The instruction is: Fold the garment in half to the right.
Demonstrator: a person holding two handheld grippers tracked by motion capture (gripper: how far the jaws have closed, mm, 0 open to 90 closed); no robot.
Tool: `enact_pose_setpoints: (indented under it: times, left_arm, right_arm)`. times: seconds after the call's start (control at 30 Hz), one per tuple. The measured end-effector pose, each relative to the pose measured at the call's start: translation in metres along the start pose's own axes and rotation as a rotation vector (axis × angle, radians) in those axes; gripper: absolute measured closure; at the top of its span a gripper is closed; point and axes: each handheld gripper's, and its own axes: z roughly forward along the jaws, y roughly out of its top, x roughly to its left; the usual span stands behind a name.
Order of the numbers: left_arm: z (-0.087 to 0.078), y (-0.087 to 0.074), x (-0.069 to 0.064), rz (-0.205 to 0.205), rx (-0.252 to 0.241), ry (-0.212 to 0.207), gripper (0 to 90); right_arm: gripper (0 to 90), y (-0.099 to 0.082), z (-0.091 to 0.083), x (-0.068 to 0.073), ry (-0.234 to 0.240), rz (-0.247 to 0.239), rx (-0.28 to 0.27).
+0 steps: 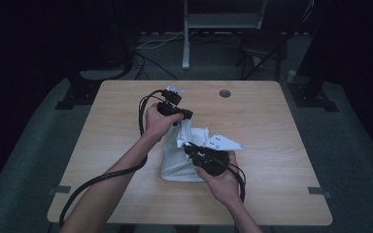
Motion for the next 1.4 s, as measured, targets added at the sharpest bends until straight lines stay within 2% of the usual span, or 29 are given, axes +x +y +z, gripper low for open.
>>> enact_pose_setpoints:
  times: [0.3, 0.53, 0.7, 1.1, 1.4]
  left_arm:
    - [0.009, -0.002, -0.003, -0.003, 0.005, -0.007, 81.9]
    - [0.013, -0.002, -0.006, 0.014, 0.011, -0.014, 81.8]
    - [0.014, -0.002, -0.007, 0.015, -0.007, -0.017, 81.8]
    - [0.012, 0.001, -0.014, 0.046, -0.057, -0.021, 81.8]
    - [0.01, 0.003, -0.014, 0.052, -0.061, -0.019, 81.7]
  right_arm:
    - [81.2, -0.007, -0.002, -0.004, -0.015, 0.011, 0.01]
    - [81.2, -0.013, -0.004, -0.005, -0.024, 0.014, 0.016]
    - [81.1, -0.015, -0.006, -0.008, -0.033, 0.018, 0.014]
    - [81.1, -0.018, -0.014, -0.012, -0.056, 0.042, -0.011]
    - [81.0, -0.015, -0.017, -0.012, -0.066, 0.047, -0.028]
